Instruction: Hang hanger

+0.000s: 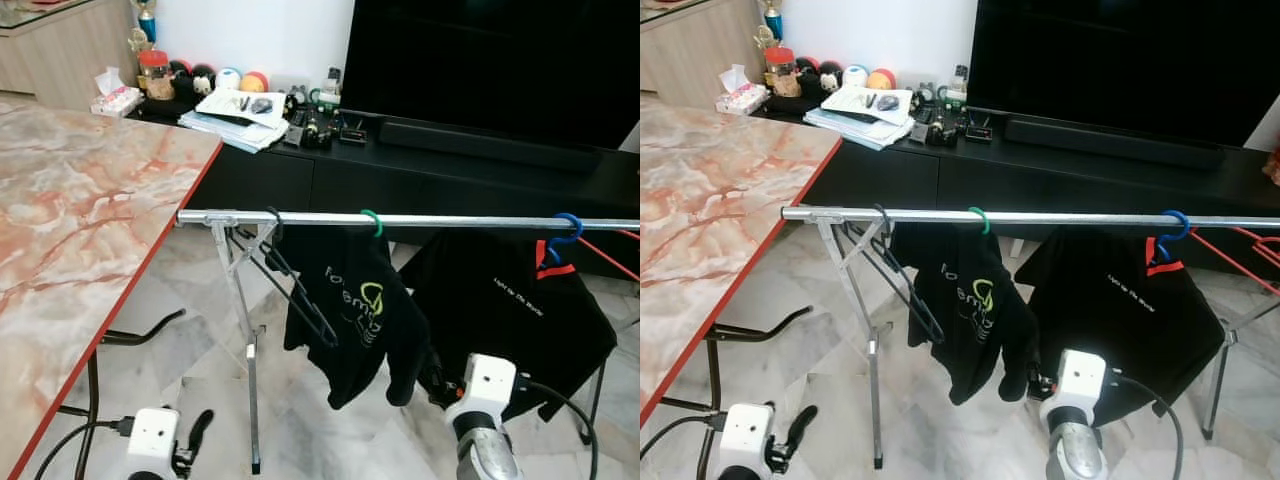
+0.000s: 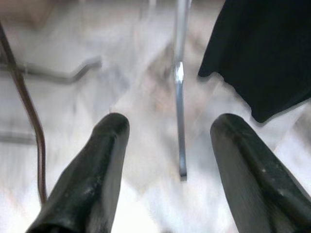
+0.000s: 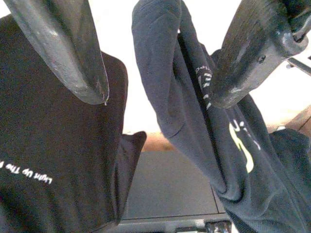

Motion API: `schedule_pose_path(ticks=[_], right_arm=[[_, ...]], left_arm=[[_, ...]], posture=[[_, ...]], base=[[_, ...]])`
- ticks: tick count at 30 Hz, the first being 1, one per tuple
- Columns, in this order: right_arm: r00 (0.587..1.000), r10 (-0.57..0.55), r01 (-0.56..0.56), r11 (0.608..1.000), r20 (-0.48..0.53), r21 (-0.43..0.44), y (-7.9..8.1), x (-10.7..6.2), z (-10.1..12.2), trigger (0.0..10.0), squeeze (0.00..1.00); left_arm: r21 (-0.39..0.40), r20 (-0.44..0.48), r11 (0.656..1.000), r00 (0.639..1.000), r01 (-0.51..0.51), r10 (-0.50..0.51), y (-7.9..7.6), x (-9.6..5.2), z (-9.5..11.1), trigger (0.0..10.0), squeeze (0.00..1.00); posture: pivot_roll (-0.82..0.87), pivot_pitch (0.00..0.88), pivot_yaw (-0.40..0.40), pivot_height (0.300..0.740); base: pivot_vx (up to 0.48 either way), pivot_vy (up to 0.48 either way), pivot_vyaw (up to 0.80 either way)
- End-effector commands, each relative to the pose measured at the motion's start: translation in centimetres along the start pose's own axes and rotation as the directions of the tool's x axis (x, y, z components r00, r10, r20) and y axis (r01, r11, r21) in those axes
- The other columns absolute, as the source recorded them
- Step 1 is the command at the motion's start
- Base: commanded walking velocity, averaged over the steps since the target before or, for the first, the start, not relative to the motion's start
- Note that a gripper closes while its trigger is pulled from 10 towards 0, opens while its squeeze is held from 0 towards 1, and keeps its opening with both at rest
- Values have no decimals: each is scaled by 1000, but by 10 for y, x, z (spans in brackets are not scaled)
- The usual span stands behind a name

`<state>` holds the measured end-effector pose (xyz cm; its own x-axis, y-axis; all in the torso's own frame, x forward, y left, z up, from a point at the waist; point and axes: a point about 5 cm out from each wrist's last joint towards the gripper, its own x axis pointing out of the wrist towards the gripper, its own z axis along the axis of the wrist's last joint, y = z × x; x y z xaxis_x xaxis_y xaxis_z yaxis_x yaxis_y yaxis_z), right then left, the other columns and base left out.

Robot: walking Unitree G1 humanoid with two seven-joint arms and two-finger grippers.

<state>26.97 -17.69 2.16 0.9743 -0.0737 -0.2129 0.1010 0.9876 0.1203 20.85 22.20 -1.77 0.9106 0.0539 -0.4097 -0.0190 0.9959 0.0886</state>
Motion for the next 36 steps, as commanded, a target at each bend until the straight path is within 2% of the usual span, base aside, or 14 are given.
schedule_pose_path(ticks=[1,4,8,17,28,36], right_arm=[[1000,-5,5,1000,-4,-7,0,1,-1,10000,0],[1000,-5,5,1000,4,-5,1,2,1,10000,0],[1000,-3,3,1000,4,-8,1,3,1,10000,0],[1000,3,-3,1000,10,-2,3,5,3,10000,0],[1000,11,-11,1000,19,-5,4,8,5,10000,0],[996,14,-13,1000,88,-10,4,9,18,10000,0]], left_arm=[[-17,-123,1000,992,2,-4,-4,-4,-26,10000,0],[-2,-211,1000,977,8,-9,-6,-6,-43,10000,0],[-63,-288,997,958,-34,14,-6,-11,-58,10000,0],[-62,-315,998,949,-19,-1,-10,-14,-67,10000,0],[-63,-403,997,915,-49,20,-5,-24,-84,10000,0],[-66,-444,996,896,-55,20,-6,-30,-92,10000,0]], posture=[[99,111,-98,740],[93,113,-93,740],[100,113,-91,740],[102,116,-92,740],[100,115,-96,740],[96,113,-101,740]], base=[[0,0,0],[0,0,0],[0,0,0],[0,0,0],[257,0,0],[171,0,0]])
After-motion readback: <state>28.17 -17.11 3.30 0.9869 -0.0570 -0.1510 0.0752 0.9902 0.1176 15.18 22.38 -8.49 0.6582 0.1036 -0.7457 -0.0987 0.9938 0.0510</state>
